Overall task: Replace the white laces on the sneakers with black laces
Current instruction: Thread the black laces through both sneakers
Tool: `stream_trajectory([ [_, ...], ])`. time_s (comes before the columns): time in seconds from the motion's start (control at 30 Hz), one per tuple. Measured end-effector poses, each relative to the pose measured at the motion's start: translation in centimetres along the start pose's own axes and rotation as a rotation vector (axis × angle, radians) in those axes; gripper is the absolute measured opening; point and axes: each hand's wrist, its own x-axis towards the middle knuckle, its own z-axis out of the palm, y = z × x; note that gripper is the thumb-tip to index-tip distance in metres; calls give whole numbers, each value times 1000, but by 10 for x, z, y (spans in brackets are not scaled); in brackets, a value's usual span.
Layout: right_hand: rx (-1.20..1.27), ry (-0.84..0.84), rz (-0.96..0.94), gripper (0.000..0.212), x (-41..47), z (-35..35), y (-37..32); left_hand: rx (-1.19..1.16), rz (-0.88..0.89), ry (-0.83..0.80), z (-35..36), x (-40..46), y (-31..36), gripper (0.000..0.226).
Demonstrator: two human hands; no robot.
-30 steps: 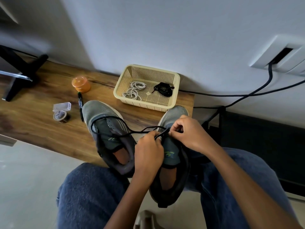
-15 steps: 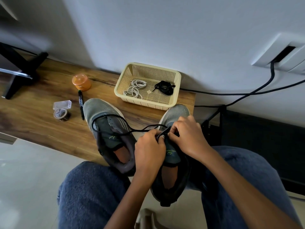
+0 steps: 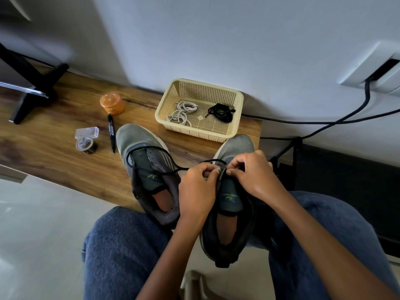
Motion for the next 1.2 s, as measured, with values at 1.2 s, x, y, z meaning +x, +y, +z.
stream_trajectory([
  [1.2, -209, -63, 14, 30, 4, -10, 10, 93, 186, -21, 3, 4, -3, 9],
])
